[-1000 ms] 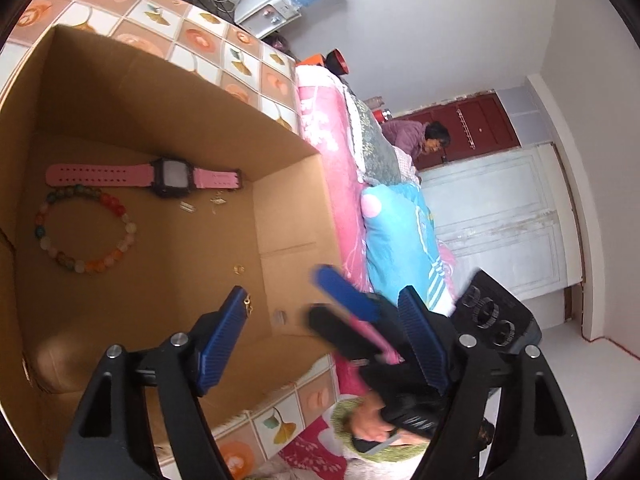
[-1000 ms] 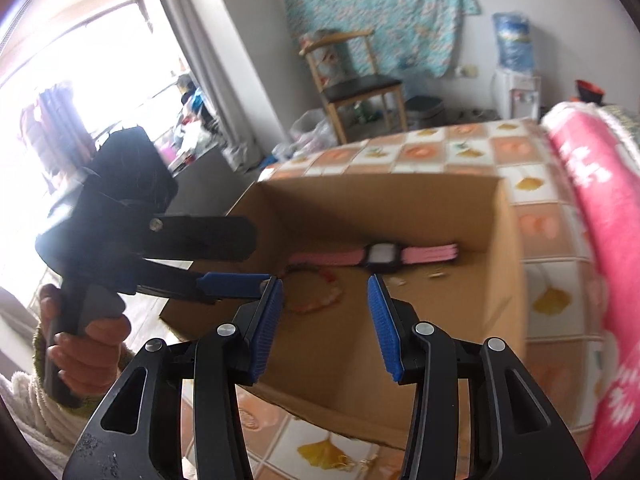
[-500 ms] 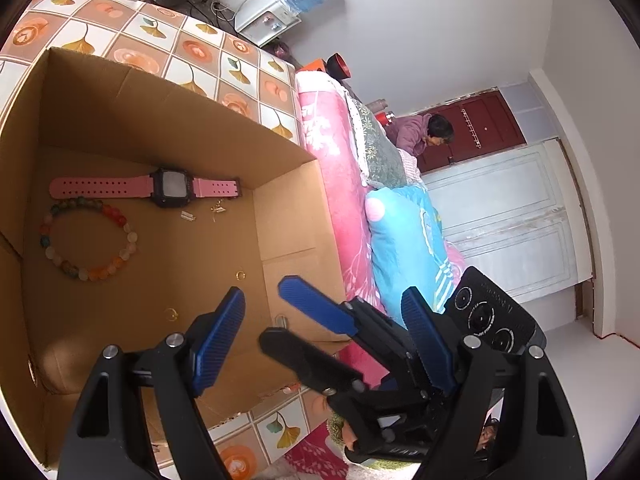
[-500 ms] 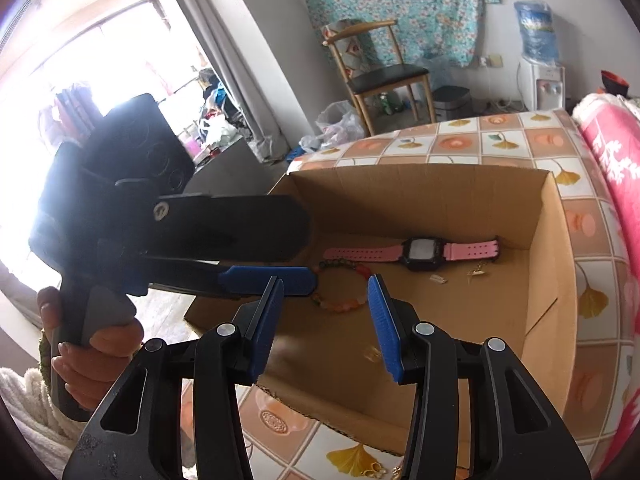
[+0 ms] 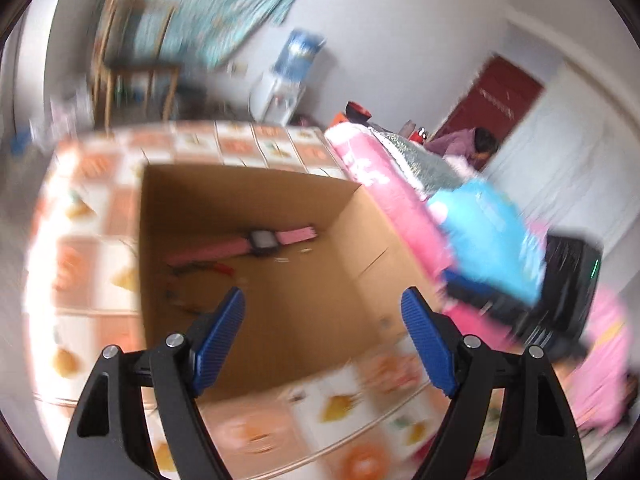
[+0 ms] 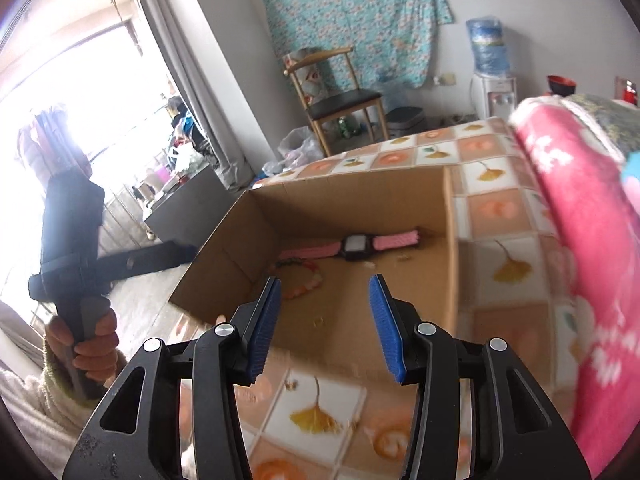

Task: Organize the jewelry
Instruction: 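Move the open right gripper back toward the gold earrings on the table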

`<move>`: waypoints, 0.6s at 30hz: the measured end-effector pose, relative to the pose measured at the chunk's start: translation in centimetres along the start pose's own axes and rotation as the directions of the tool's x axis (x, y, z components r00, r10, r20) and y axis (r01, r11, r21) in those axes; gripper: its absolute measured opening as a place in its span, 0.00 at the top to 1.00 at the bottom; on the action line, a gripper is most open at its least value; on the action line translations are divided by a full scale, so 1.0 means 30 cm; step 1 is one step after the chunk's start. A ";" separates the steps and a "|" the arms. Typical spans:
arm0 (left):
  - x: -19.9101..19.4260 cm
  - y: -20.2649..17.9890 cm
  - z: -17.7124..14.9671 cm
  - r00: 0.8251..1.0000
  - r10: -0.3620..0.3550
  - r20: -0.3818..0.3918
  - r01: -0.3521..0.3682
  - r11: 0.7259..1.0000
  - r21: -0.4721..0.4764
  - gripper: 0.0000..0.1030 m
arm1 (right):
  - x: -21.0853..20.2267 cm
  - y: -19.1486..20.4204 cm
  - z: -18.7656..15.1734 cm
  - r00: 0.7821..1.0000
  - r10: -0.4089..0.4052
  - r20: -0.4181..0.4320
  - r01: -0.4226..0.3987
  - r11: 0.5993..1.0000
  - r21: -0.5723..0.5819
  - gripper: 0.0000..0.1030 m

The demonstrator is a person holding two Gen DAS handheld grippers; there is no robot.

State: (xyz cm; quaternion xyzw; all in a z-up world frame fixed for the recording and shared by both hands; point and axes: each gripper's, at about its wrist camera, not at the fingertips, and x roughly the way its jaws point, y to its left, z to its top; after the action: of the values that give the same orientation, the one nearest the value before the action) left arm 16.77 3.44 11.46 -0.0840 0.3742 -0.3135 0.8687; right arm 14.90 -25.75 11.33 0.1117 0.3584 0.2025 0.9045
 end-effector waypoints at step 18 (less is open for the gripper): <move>0.177 -0.062 -0.517 0.946 0.309 -0.099 -0.282 0.935 0.216 0.24 | 0.179 0.078 -0.371 0.969 0.002 -0.248 0.017 0.997 0.072 0.70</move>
State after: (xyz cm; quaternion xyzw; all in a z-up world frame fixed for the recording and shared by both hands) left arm 7.76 0.13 -1.96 0.0815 0.4055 -0.2198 0.8835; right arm 10.07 -20.64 0.93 0.1174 0.4762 0.1982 0.8486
